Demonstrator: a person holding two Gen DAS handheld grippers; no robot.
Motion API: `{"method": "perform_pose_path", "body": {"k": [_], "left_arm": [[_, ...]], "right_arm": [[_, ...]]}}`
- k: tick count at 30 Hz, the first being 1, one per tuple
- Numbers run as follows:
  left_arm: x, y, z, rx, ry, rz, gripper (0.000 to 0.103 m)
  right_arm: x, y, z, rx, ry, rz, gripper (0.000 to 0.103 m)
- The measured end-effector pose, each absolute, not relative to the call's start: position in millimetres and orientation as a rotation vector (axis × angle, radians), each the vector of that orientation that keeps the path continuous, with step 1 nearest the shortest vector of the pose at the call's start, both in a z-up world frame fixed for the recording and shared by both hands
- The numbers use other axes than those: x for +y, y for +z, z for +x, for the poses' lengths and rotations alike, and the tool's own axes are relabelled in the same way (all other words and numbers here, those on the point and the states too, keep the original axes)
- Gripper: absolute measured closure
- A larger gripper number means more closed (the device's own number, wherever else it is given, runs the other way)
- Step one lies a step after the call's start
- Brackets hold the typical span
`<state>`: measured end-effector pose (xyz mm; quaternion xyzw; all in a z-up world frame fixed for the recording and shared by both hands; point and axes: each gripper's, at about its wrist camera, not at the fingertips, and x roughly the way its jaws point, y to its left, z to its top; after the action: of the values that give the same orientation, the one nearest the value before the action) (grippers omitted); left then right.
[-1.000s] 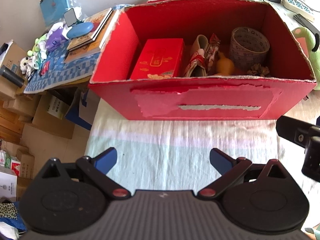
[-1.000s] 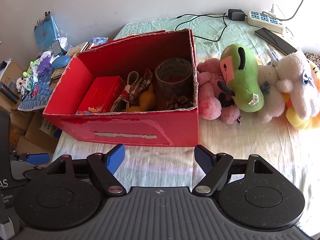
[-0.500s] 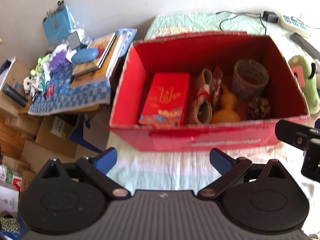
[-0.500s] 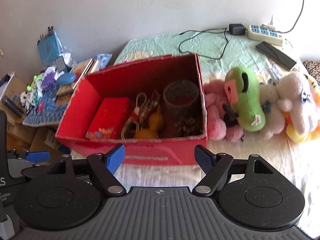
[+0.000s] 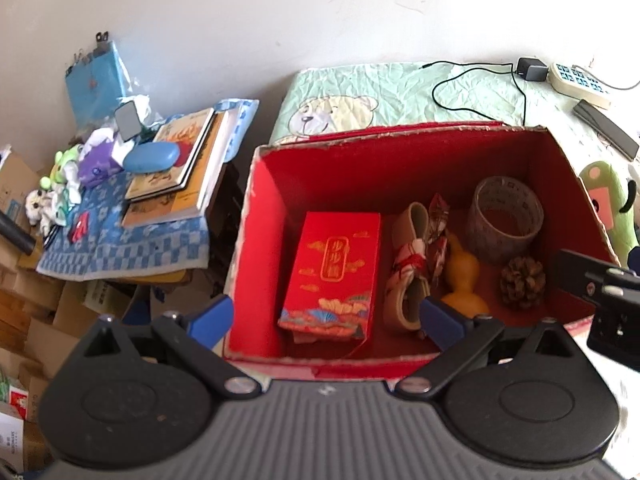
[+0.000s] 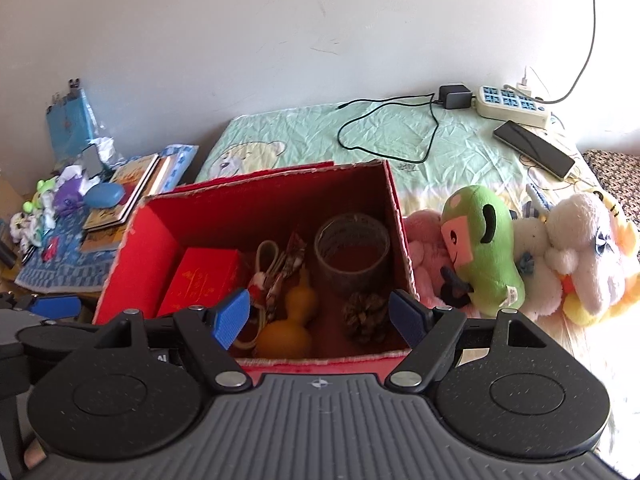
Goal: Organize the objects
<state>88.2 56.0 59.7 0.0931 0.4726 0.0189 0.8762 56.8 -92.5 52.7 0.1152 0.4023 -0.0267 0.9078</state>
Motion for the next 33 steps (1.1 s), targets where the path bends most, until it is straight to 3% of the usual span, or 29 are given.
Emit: {"method": "perform_pose_path", "body": {"k": [19, 23, 33], "left_arm": [[69, 30, 119, 1.005, -0.024, 0.171, 0.003], [70, 27, 122, 1.002, -0.04, 0.169, 0.003], [67, 22, 129, 1.0, -0.065, 0.175, 0.003]], "right_arm": [[-80, 34, 86, 0.85, -0.094, 0.225, 0.026], [-80, 31, 92, 0.866, -0.096, 0.241, 0.035], [-80, 27, 99, 0.882, -0.111, 0.237, 0.035]]}}
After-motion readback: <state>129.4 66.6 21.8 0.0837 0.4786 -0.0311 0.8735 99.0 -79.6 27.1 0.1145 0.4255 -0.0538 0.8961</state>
